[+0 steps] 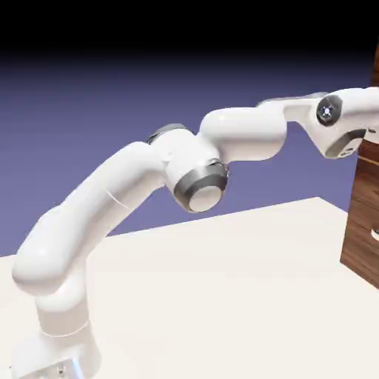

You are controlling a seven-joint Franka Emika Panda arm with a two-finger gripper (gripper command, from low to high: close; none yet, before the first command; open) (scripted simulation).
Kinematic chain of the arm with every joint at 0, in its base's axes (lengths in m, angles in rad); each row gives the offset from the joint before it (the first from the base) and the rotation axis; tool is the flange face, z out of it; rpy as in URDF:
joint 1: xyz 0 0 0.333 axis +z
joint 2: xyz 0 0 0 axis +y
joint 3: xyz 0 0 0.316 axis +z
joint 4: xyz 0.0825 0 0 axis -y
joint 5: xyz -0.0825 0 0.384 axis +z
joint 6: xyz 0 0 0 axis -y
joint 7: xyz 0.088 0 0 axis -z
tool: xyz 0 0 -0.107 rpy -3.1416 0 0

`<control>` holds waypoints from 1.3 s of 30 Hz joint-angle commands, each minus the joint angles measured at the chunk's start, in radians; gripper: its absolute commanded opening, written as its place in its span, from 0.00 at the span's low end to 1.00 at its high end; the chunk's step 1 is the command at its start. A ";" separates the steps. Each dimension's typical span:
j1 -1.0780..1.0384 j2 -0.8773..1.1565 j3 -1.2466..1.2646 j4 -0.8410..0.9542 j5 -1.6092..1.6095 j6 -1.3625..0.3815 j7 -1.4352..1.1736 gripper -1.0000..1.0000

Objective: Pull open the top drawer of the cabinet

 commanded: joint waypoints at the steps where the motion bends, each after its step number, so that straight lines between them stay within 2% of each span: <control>1: -0.020 0.017 0.018 -0.036 -0.003 0.014 -0.001 0.00; 12: -0.287 0.200 0.235 -0.435 -0.070 0.165 0.056 0.00; 23: -0.665 0.391 0.501 -0.806 -0.201 0.281 0.243 0.00; 30: -0.918 0.489 0.678 -0.959 -0.306 0.323 0.396 0.00; 39: -1.244 0.572 0.927 -1.071 -0.422 0.358 0.561 0.00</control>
